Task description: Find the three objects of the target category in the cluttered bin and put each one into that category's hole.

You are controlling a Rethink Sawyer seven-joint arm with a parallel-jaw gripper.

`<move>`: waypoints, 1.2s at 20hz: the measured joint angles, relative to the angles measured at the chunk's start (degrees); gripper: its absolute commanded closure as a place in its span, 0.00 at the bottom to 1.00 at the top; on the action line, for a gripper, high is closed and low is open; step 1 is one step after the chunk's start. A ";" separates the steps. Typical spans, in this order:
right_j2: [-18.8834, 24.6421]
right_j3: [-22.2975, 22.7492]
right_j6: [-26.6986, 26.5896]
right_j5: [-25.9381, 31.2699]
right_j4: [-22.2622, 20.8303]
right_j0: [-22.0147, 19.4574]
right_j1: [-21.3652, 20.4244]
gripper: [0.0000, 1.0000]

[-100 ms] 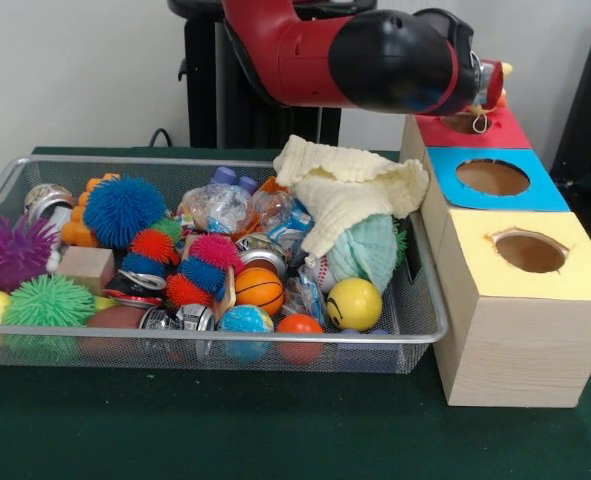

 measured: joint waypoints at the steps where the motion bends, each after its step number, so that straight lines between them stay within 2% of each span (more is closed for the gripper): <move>1: -0.07 -0.19 0.00 0.12 -0.14 0.16 -0.08 1.00; 14: -2.62 -2.65 0.00 0.26 -2.77 1.57 -2.67 1.00; 24: -4.68 -4.33 0.00 0.21 -2.88 1.60 -2.97 1.00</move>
